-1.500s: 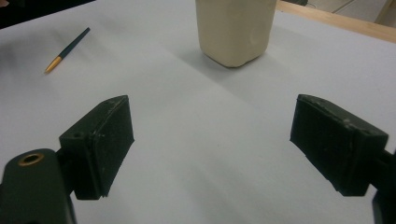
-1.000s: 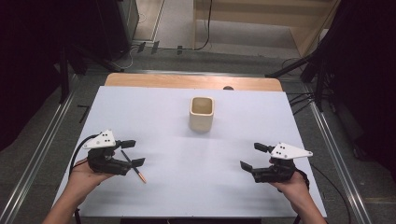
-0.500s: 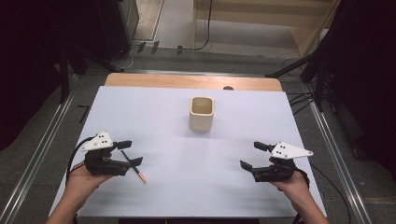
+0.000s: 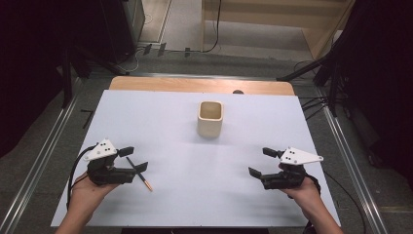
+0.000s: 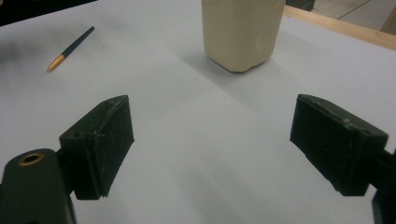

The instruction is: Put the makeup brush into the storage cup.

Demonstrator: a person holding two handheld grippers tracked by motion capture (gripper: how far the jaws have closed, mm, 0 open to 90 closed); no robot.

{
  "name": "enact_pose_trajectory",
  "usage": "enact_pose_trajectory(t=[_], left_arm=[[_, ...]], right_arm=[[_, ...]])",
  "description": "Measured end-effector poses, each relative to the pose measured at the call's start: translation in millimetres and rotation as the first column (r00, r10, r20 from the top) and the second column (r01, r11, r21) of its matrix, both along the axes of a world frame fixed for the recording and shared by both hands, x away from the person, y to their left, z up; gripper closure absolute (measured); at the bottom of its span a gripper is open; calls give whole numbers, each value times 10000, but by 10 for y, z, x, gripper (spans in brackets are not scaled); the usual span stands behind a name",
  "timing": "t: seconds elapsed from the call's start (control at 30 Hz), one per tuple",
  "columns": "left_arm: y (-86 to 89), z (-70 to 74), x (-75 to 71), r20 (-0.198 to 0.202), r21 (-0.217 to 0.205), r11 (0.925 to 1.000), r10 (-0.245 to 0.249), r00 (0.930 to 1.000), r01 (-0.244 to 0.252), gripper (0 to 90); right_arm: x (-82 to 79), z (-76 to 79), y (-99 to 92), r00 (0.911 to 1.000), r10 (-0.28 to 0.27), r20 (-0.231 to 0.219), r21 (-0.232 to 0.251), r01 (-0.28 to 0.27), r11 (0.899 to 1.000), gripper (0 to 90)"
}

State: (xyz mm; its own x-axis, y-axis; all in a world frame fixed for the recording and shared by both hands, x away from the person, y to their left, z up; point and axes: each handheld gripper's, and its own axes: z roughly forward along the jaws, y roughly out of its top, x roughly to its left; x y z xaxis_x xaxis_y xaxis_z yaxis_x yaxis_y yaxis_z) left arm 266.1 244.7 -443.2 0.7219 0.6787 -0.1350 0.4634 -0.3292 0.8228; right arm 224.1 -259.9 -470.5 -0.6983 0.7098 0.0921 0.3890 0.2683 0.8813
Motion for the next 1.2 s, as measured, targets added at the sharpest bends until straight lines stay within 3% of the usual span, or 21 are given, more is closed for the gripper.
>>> enact_pose_trajectory(t=[0.27, 0.33, 0.47, 0.67, 0.77, 1.0, 1.2], left_arm=[[-87, -15, 0, 356, -119, 9952, 979, 9946, -975, 224], [-147, -31, 0, 340, -207, 9886, 1496, 9882, -1489, 225], [-196, -27, -16, 677, 25, 9811, 1931, 9788, -1937, 228], [-195, -48, 5, 255, 104, 9742, 2250, 9740, -2253, 228], [-189, -30, 15, -182, 134, 9719, 2353, 9718, -2351, 228], [-179, 18, 13, -362, 611, 9628, 2657, 9634, -2633, 233], [-153, 30, 60, -909, 969, 9572, 2813, 9553, -2726, 233]], right_arm=[[-3, 5, -4, 10000, -48, 32, 22, 48, 10000, 140], [-6, 4, -3, 10000, -47, 23, -7, 47, 10000, 140], [-13, 12, -2, 10000, -25, 34, 39, 25, 10000, 140], [-31, 31, 16, 9999, 44, 143, 143, -46, 9999, 140], [-41, 29, 25, 9998, 100, 155, 129, -102, 9999, 140], [-40, 21, 11, 9997, 213, 114, 185, -215, 9996, 140], [-28, 17, 24, 9998, 210, 71, 104, -211, 9997, 141]])
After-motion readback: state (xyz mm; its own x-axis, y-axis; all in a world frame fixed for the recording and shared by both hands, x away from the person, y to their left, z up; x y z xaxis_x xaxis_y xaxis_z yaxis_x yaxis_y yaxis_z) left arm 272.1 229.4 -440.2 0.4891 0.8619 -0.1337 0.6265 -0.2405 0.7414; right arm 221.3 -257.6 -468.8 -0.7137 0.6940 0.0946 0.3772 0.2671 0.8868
